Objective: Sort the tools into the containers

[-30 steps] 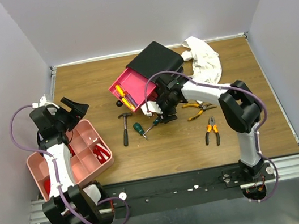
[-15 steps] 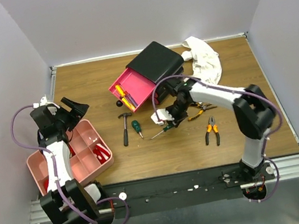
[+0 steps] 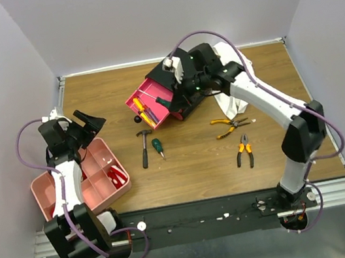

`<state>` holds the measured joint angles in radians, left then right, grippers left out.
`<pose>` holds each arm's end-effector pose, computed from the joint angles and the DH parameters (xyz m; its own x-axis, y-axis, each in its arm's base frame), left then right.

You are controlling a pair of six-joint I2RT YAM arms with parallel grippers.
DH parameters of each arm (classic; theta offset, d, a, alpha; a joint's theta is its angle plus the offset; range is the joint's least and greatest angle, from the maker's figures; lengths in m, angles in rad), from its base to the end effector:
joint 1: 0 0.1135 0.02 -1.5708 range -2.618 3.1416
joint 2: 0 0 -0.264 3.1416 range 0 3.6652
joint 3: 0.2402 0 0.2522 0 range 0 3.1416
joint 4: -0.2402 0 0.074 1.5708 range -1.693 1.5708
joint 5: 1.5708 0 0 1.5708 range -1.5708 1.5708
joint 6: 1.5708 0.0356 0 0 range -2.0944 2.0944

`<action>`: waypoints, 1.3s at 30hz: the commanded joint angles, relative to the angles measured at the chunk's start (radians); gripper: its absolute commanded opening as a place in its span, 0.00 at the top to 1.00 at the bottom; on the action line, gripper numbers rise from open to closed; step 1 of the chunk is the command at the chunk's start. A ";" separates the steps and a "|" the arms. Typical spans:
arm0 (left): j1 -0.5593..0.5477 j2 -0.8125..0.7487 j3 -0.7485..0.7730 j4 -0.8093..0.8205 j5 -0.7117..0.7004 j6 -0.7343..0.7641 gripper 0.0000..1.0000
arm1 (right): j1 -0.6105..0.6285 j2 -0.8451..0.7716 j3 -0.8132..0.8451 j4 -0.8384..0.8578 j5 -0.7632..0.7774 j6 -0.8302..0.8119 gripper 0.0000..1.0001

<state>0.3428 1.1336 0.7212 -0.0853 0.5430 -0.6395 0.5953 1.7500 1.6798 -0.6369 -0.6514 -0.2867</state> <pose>0.2402 0.0662 0.2596 -0.4442 -0.7011 -0.5578 -0.1561 0.6737 -0.7223 0.3136 0.2385 0.3495 -0.2819 -0.4625 -0.8406 -0.9459 0.2806 0.1628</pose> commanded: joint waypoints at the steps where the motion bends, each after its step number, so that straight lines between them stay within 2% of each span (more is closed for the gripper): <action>1: -0.007 -0.008 0.021 -0.028 0.018 0.021 0.10 | -0.005 0.156 0.130 0.122 0.039 0.587 0.99; 3: -0.007 -0.023 0.023 -0.045 0.012 0.032 0.10 | -0.012 0.219 0.193 0.086 0.094 0.618 0.99; 7: -0.002 -0.047 0.026 -0.076 0.003 0.069 0.10 | -0.028 0.279 0.210 0.095 0.102 0.756 0.98; 10: 0.001 -0.057 0.029 -0.096 0.002 0.080 0.10 | -0.028 0.290 0.213 0.095 0.084 0.755 0.72; 12: 0.004 -0.058 0.034 -0.100 0.003 0.083 0.10 | -0.028 0.276 0.207 0.080 0.122 0.735 0.47; 15: 0.004 -0.054 0.029 -0.074 0.006 0.064 0.10 | -0.029 0.212 0.178 0.091 0.104 0.657 0.36; 18: 0.004 -0.041 0.018 -0.039 0.011 0.041 0.10 | -0.029 0.135 0.141 0.108 0.072 0.531 0.32; 19: 0.005 -0.038 0.017 -0.034 0.012 0.037 0.10 | -0.029 0.112 0.124 0.094 0.072 0.432 0.32; 23: 0.002 -0.026 0.015 0.008 0.021 -0.005 0.10 | -0.019 -0.015 -0.056 0.060 0.252 0.331 0.32; 26: 0.001 -0.020 0.023 0.024 0.017 -0.043 0.10 | 0.017 -0.078 -0.240 0.086 0.364 0.313 0.32; 30: -0.005 -0.029 0.046 -0.022 -0.026 -0.048 0.10 | 0.159 -0.179 -0.455 0.228 0.461 0.340 0.32; 37: -0.016 -0.096 0.050 -0.102 -0.104 -0.032 0.10 | 0.254 -0.066 -0.499 0.380 0.584 0.454 0.32; 39: -0.016 -0.121 0.032 -0.099 -0.106 -0.041 0.09 | 0.288 -0.028 -0.482 0.404 0.645 0.484 0.27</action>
<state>0.3336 1.0737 0.7460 -0.1509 0.4835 -0.6708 0.8398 1.6409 1.1797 -0.3801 -0.1825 0.1249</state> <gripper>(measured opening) 0.901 0.680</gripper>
